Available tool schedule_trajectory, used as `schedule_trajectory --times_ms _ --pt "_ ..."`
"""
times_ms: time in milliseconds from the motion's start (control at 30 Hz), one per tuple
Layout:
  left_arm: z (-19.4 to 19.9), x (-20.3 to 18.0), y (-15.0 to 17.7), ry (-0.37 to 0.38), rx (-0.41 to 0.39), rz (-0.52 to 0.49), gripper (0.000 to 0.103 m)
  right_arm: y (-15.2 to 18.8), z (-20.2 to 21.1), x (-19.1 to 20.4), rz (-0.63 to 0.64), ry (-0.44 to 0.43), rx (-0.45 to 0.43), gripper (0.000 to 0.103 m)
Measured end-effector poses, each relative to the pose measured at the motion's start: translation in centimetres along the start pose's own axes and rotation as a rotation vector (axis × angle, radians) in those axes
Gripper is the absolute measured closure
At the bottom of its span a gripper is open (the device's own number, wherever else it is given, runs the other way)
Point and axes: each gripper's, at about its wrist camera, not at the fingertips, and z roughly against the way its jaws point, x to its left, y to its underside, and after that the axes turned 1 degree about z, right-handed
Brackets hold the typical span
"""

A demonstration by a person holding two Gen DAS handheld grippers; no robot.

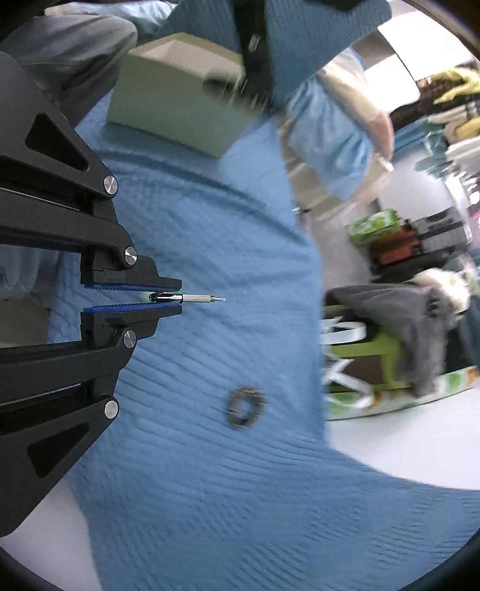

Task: Organize jewelry
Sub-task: 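Lift and carry the hair tie and pin over the white box with both grippers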

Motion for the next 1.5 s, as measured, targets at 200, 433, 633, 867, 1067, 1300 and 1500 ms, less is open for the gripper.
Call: schedule_trajectory --times_ms 200,433,633,867,1067,1300,1500 --pt "0.4 1.2 0.5 -0.001 -0.003 0.019 0.095 3.1 -3.1 -2.5 -0.065 0.018 0.09 0.099" --pt "-0.1 1.2 0.6 0.0 0.002 0.021 0.095 4.0 -3.5 -4.3 -0.096 -0.009 0.1 0.078" --pt "-0.4 1.2 0.7 -0.01 0.012 0.021 0.095 3.1 -4.3 -3.1 -0.02 0.028 0.099 0.093" --pt "0.6 2.1 0.9 -0.021 -0.005 0.039 0.095 2.4 -5.2 -1.4 0.101 0.133 0.119 0.1" --pt "2.2 2.5 0.8 -0.027 -0.036 0.041 0.095 0.6 -2.0 -1.0 0.059 0.124 0.039 0.1" --pt "5.5 3.4 0.6 -0.047 -0.09 0.034 0.095 -2.7 3.5 3.3 0.09 0.08 -0.086 0.1" --pt "8.7 5.7 1.0 -0.073 -0.139 0.063 0.095 -5.5 6.9 8.4 0.147 -0.011 -0.169 0.1"
